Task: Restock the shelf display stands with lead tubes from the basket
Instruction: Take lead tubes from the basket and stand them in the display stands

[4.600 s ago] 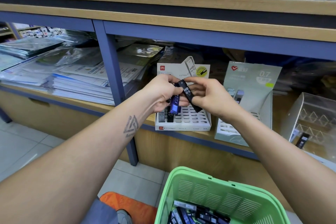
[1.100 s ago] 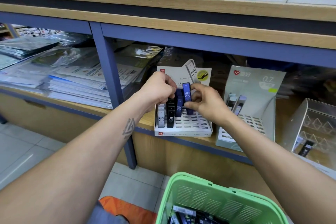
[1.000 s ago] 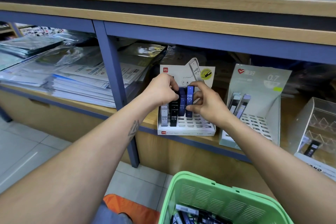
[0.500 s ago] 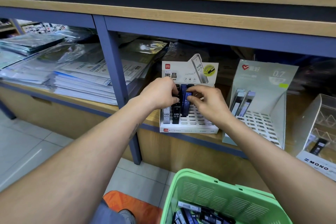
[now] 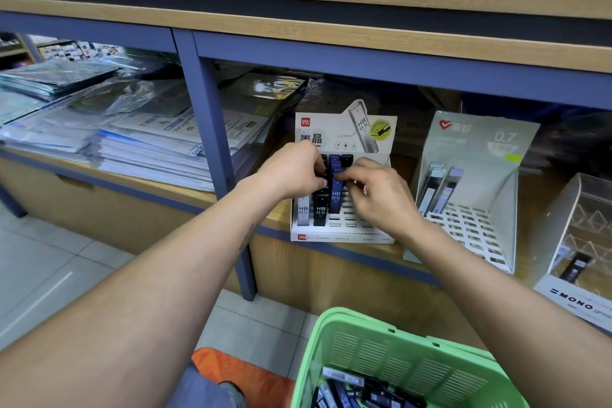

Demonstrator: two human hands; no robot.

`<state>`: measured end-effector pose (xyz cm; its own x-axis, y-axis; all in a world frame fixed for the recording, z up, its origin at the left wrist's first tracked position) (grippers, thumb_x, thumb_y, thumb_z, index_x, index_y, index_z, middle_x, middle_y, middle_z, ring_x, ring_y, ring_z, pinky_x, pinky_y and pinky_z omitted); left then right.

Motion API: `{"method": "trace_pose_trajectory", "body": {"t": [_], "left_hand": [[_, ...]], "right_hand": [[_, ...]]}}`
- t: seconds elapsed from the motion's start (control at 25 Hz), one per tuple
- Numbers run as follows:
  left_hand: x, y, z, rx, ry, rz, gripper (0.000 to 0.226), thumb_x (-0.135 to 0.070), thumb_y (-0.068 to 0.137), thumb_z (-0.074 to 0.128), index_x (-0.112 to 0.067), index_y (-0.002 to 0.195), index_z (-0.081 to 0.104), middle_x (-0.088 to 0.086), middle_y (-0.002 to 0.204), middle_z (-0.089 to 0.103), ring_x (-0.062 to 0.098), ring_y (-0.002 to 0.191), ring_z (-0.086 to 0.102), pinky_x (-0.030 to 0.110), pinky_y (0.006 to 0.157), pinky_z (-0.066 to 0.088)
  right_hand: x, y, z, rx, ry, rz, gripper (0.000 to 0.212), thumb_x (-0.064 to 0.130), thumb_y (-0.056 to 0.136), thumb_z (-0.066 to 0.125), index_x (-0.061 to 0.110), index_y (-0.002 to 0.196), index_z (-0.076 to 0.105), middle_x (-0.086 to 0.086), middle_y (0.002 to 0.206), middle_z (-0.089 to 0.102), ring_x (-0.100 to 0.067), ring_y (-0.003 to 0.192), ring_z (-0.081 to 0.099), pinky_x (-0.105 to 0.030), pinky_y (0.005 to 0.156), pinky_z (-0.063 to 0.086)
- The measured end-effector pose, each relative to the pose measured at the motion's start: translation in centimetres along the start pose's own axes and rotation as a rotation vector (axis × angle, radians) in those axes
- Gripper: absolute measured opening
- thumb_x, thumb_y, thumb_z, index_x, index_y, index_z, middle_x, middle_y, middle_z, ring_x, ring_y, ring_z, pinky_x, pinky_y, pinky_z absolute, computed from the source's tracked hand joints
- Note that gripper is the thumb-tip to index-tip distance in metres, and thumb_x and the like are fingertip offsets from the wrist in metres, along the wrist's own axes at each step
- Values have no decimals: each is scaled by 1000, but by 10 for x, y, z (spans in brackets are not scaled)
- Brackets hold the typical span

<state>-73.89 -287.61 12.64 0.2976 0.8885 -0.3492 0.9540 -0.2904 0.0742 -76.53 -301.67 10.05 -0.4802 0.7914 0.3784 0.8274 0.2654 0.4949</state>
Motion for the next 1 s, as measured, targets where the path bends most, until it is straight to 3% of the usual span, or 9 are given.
{"method": "trace_pose_trajectory", "body": {"t": [0.08, 0.16, 0.24, 0.32, 0.48, 0.6, 0.8, 0.92, 1.0], "left_hand": [[-7, 0, -9, -54, -78, -9, 32, -35, 95, 64, -18, 122, 69, 2, 121, 69, 20, 104, 65, 30, 81, 52], [-17, -3, -16, -85, -453, -62, 42, -48, 101, 48, -15, 122, 64, 5, 107, 72, 16, 73, 65, 27, 59, 50], [-30, -9, -6, 83, -977, -164, 57, -62, 101, 34, -15, 120, 59, 9, 93, 69, 12, 43, 44, 19, 36, 31], [-51, -17, 9, 305, -1211, -157, 73, -73, 96, 28, -12, 123, 56, 16, 89, 60, 10, 39, 34, 16, 32, 21], [-87, -25, 36, 548, -1272, -95, 84, -77, 94, 21, -8, 135, 44, 17, 88, 51, 12, 41, 32, 16, 32, 23], [-91, -24, 47, 476, -1287, -185, 62, -57, 104, 32, -1, 125, 49, 20, 89, 60, 19, 49, 48, 22, 40, 37], [-105, -23, 51, 341, -1211, -143, 11, 3, 96, 58, 6, 106, 62, 22, 88, 65, 23, 65, 67, 25, 58, 57], [-122, -21, 51, 256, -1244, -76, 10, 6, 88, 68, 4, 97, 65, 17, 83, 67, 23, 68, 70, 27, 66, 61], [-137, -20, 51, 200, -1209, -14, 9, 5, 85, 72, 1, 92, 66, 16, 79, 69, 24, 67, 70, 28, 65, 62]], "right_hand": [[0, 0, -5, 24, 9, 12, 37, 6, 92, 56, 22, 123, 70, 7, 113, 66, -18, 102, 62, -40, 84, 54], [2, -3, -18, -17, 94, 37, 41, 5, 92, 57, 21, 128, 67, 8, 110, 66, -14, 97, 61, -37, 85, 54], [1, -3, -41, -111, 282, 120, 35, 7, 92, 58, 20, 122, 70, 13, 100, 68, -8, 85, 61, -30, 80, 52], [3, -6, -64, -143, 497, 208, 28, 6, 94, 62, 18, 117, 73, 11, 95, 71, -2, 80, 62, -21, 74, 49], [12, -25, -85, 2, 599, 224, 14, 3, 89, 73, 12, 98, 78, -1, 83, 76, -9, 74, 69, -23, 70, 56], [-10, -44, -99, -26, 537, 309, 8, 3, 85, 78, 5, 92, 78, -11, 81, 76, -13, 71, 69, -26, 71, 58], [-54, -89, -128, -99, 509, 473, 15, 6, 79, 85, 20, 81, 78, 1, 80, 77, -15, 76, 73, -33, 77, 61], [-67, -105, -133, -94, 472, 508, 21, 3, 77, 85, 21, 78, 75, -2, 78, 76, -33, 77, 73, -51, 77, 60], [-74, -114, -137, -75, 465, 515, 20, -1, 76, 85, 15, 82, 74, -7, 79, 76, -34, 76, 73, -51, 76, 59]]}}
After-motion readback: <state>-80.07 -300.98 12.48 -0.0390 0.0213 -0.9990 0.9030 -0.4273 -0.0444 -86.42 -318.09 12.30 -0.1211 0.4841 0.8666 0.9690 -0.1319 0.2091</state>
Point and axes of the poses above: each hand's wrist, its own y-axis towards the middle knuckle, its own z-axis out of the palm, x = y × z, the point moved 8 cm from there along y, towards the middle knuckle
